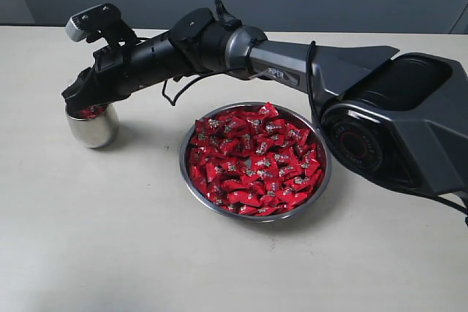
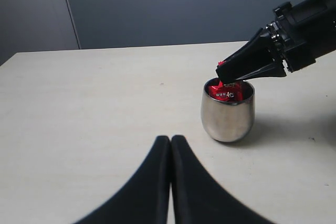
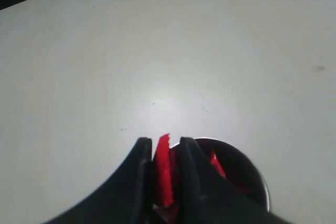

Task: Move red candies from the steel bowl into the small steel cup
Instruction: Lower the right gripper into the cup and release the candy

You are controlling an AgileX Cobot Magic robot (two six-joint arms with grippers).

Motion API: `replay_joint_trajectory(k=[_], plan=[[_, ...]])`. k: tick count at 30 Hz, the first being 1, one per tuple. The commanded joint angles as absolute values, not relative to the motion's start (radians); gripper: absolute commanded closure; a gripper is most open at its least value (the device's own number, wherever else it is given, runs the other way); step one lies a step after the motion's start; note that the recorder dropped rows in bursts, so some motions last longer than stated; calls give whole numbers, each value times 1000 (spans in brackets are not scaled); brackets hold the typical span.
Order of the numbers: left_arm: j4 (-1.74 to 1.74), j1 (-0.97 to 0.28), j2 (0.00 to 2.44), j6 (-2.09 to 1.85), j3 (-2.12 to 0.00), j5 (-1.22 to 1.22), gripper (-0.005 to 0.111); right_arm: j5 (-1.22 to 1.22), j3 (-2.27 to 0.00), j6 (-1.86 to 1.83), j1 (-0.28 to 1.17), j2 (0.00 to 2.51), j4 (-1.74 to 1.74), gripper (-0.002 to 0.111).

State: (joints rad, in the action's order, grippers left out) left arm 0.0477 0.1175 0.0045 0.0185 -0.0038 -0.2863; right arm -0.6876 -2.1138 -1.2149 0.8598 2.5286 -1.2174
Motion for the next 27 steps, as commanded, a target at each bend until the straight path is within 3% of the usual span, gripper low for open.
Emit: replay_joint_trajectory(k=[1,22,24,27], plan=[[46,118,0,20,0,-285,106,-674,-2119,-1216,863,2523,-1217,109],[46,118,0,20,0,-285,106,-647,-2119,-1215,874,2523,-1195,108],[46,118,0,20,0,-285,106,-649,-2119,-1215,874,2523,-1191,102],[46,118,0,20,0,-285,106,-652,-2119,-1215,874,2523,-1191,78]])
